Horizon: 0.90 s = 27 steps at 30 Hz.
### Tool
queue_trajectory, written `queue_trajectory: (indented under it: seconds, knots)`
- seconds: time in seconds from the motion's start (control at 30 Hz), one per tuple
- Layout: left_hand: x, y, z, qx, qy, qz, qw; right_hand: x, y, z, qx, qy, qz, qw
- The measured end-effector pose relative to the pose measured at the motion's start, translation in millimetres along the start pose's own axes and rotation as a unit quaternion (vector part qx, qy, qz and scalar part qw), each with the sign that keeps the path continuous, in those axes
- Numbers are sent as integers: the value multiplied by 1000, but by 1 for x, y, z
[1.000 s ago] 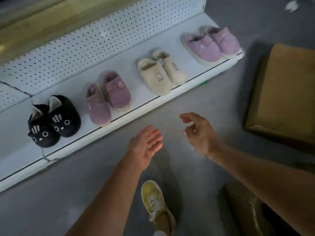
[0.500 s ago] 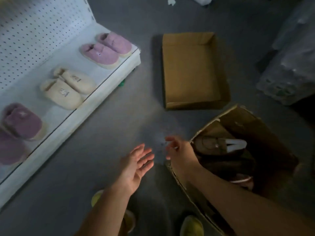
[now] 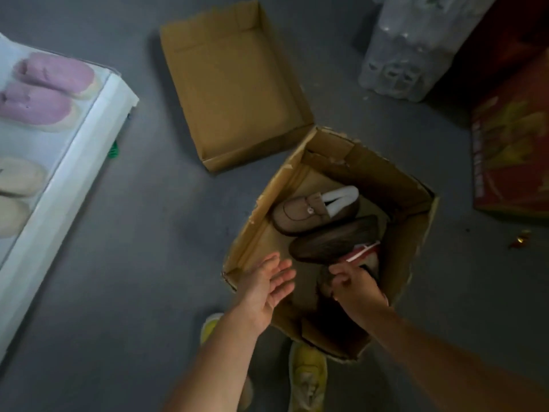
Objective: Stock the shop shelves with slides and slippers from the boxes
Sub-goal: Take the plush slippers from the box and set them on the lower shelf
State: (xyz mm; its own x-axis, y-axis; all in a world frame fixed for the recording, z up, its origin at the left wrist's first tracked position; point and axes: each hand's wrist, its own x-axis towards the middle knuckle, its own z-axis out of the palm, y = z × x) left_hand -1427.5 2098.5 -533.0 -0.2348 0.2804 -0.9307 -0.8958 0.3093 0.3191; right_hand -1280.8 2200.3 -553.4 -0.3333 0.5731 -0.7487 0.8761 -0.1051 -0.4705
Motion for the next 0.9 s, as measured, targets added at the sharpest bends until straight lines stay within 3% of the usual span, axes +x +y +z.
queue_trajectory:
  seconds: [0.1,0.2,0.37,0.43,0.53,0.63,0.73,0.8,0.9]
  knots:
    - [21,-16,17,60,-2,-18,998,11,25,-12,-26,55,49,997]
    - [42,-27,35,138,-7,-32,990,20,49,-23,20,118,101,988]
    - [75,-41,68,298,-60,10,953,41,67,-35,19,141,126,982]
    - [93,-52,81,378,-86,47,921,48,74,-36,-16,125,142,982]
    - [118,-65,101,537,-110,133,826,51,84,-31,-176,77,140,971]
    - [135,-74,117,642,-123,186,733,47,91,-21,-348,34,82,933]
    - [146,-81,124,697,-112,245,664,41,100,-12,-447,19,8,894]
    - [151,-80,123,706,-98,278,644,39,106,-4,-485,3,-12,874]
    - [160,-73,115,715,-81,270,640,46,109,9,-531,-4,-5,847]
